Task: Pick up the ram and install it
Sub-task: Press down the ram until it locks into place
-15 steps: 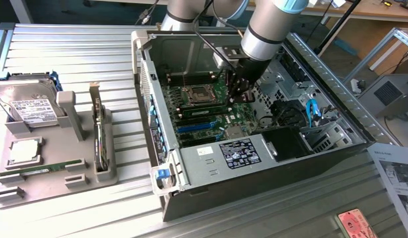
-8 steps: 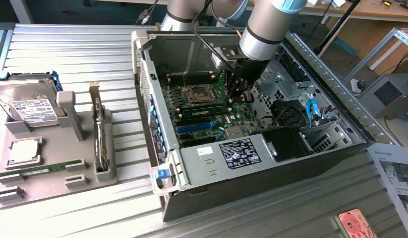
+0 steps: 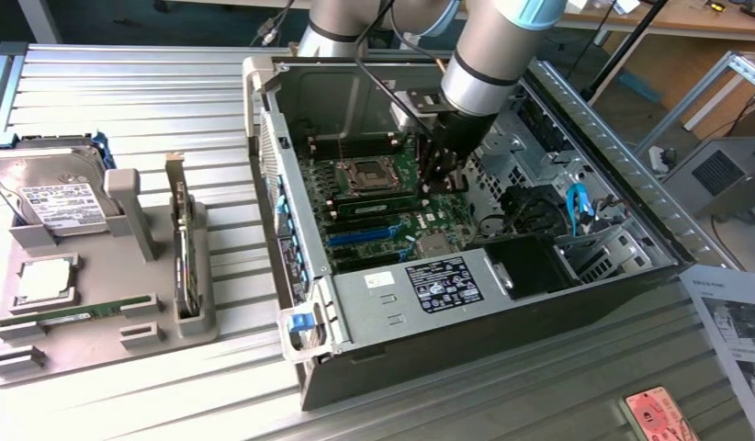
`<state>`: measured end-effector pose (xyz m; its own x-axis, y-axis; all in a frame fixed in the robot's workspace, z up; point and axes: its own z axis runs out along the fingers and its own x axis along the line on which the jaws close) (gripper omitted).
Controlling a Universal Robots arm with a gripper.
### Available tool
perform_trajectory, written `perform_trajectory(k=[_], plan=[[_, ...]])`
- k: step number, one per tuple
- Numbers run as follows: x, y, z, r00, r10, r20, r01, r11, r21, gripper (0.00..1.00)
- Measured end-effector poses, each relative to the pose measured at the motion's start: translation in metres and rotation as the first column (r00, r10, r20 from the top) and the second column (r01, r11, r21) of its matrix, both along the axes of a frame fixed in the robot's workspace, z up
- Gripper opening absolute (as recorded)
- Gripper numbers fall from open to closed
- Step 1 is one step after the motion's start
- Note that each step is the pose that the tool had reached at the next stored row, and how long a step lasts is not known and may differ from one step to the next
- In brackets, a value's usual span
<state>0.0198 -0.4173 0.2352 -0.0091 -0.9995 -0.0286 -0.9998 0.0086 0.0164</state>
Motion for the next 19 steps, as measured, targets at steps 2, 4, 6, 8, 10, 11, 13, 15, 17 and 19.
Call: perform_trajectory(k=[2,4,6,8,10,11,13,15,17,19], plan=[[0.0000,0.0000,-0.0014,1.0000,0.000,0.0004,0.000,1.0000,0.0000,0.11],[0.0000,0.0000,-0.0014,1.0000,0.000,0.0004,0.000,1.0000,-0.0002,0.11],[0.0000,0.0000,-0.0015,1.0000,0.000,0.0004,0.000,1.0000,-0.0002,0.11],[0.0000,0.0000,-0.0021,1.0000,0.000,0.0006,0.000,1.0000,0.0000,0.11],[0.0000,0.0000,-0.0022,1.0000,0.000,0.0006,0.000,1.0000,-0.0002,0.11],[0.0000,0.0000,-0.0022,1.0000,0.000,0.0006,0.000,1.0000,-0.0002,0.11],[0.0000,0.0000,-0.0023,1.0000,0.000,0.0006,0.000,1.0000,-0.0001,0.11],[0.0000,0.0000,-0.0029,1.0000,0.000,0.0007,0.000,1.0000,0.0000,0.11],[0.0000,0.0000,-0.0031,1.0000,0.000,0.0007,0.000,1.0000,-0.0003,0.11],[0.0000,0.0000,-0.0031,1.0000,0.000,0.0008,0.000,1.0000,-0.0002,0.11]])
